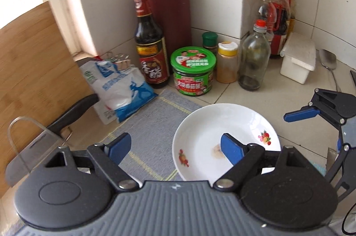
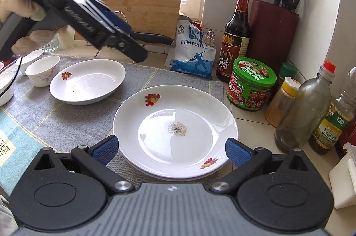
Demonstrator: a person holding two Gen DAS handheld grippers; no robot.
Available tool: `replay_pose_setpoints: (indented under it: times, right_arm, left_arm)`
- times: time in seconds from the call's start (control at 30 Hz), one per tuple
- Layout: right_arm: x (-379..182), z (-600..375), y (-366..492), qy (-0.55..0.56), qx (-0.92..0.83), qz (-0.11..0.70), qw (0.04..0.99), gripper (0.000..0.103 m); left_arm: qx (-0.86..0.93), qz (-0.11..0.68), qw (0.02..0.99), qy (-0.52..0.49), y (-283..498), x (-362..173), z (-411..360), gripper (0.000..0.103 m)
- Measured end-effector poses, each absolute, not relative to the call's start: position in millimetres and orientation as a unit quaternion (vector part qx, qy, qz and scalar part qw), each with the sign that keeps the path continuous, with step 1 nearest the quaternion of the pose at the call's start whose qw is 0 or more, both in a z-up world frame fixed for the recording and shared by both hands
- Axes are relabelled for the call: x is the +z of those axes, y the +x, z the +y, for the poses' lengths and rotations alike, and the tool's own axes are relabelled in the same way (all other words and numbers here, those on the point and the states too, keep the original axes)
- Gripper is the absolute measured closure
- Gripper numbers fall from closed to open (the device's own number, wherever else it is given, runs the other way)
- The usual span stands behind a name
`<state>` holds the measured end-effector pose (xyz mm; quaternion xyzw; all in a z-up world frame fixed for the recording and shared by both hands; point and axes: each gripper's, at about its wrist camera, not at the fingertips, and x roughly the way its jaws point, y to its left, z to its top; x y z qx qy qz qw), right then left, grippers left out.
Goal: Organize plates and bowls
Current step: 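Lift the left tool away from the stacked plates, then move the right tool toward the flowered white plate beside the bowls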
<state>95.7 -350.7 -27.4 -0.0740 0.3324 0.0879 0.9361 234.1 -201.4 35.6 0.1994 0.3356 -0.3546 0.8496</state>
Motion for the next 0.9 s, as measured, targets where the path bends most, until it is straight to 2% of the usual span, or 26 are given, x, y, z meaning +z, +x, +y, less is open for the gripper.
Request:
replay_pose_setpoints:
  times: [0.33,0.8,0.9]
  right_arm:
    - [-26.2,-324.3,120.8,-0.062,0.138,0.329,0.932,0.000]
    - [-20.9,-265.0,130.6,-0.101,0.123,0.340,0.927,0.000]
    - [-22.7,-257.5,129.6,-0.103,0.127,0.350,0.922,0.000]
  left_arm:
    - [-0.197,0.357,0.899,0.160,168.4,0.6,-123.8,0.015]
    - [-0.143,0.416,0.891,0.112,162.8,-70.7,-73.5,0.015]
    - [-0.154,0.413,0.893,0.098,167.2,-75.4,-72.6,0.011]
